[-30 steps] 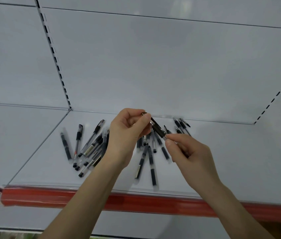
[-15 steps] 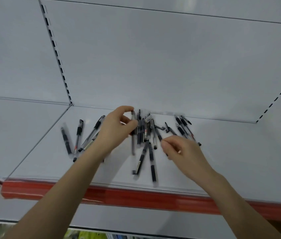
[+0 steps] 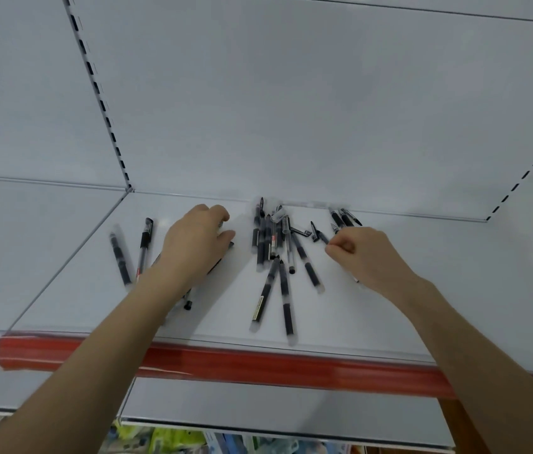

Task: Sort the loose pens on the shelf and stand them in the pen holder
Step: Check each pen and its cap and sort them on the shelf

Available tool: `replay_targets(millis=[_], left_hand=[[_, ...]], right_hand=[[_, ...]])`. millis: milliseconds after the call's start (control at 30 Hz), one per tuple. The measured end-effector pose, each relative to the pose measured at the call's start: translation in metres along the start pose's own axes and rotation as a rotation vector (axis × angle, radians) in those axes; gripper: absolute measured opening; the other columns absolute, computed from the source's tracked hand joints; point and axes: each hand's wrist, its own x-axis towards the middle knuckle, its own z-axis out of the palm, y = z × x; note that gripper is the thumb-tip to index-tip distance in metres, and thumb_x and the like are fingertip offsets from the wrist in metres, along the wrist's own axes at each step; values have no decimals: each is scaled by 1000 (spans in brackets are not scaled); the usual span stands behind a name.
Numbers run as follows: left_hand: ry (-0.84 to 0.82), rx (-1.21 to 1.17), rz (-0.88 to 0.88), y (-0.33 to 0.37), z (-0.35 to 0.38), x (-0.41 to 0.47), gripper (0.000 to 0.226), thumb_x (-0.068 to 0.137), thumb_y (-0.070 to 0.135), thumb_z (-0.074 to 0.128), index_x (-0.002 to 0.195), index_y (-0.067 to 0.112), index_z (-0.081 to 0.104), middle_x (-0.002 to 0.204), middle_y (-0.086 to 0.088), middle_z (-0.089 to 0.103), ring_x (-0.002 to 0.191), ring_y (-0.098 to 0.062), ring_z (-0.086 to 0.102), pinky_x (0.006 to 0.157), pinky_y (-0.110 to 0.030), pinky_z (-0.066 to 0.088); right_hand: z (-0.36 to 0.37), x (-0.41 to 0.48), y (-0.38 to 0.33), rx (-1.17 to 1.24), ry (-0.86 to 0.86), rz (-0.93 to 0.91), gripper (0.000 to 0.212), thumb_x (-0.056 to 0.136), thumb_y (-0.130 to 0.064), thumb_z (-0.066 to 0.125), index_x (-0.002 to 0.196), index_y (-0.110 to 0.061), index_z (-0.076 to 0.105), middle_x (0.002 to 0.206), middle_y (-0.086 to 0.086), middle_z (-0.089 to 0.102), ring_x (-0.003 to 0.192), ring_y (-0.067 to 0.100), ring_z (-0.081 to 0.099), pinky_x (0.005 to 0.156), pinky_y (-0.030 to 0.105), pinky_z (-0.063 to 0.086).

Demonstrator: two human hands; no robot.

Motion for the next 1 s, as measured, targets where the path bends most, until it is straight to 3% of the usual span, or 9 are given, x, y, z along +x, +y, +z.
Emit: replay_targets(millis=[167,267,367,533,633,733,900,1000], left_hand=[[11,-78,97,17,4,-10,18,89,24,55,99,11,63,97,-9,64,90,-26,56,78,-34,44],[0,-90,123,23,5,-16,16,89,23,55,93,10,64,93,-7,63,86,-25,57,76,-35,46],[-22,-103,135,23,5,-18,17,89,23,54,93,10,65,92,-7,65,85,-22,57,77,-35,48],[-69,-104,104,23,9,-16,17,89,21,54,94,9,65,93,-5,67,87,-20,57,75,-33,48],[-98,-95,77,24,11,-11,17,89,20,53,93,9,65,91,-6,68,84,-21,58,73,-33,49],[-123,-79,58,25,13,-3,17,88,18,53,91,7,65,91,-8,68,83,-24,59,72,-35,49],[-159,-82,86,42,23,11,17,88,18,52,90,6,64,93,-8,68,87,-26,59,72,-33,48],[-172,-2,83,59,32,20,24,87,29,52,90,8,63,92,-7,64,86,-26,57,66,-28,40]], right_hand=[[3,36,-6,-11,74,24,17,87,-17,54,87,-5,65,83,7,67,83,25,62,78,39,51],[9,53,-11,-123,-29,74,24,88,-21,53,100,-3,64,100,10,66,95,28,60,84,40,50],[12,60,-9,-191,-124,81,29,87,-21,54,98,4,65,100,20,67,95,35,62,84,43,52],[12,59,-7,-216,-165,44,28,86,-25,60,107,-8,62,108,5,62,101,24,58,86,34,47],[15,59,-4,-240,-134,57,28,85,-22,58,101,0,64,107,15,67,100,30,61,85,39,50],[17,57,-1,-251,-66,74,28,85,-16,53,95,6,66,103,23,67,96,36,62,75,36,50],[12,50,7,-23,164,59,19,84,-14,53,96,-5,66,100,15,64,97,27,57,77,30,43],[4,40,6,139,222,56,17,86,-15,55,98,-8,64,98,13,65,92,23,58,79,28,44]])
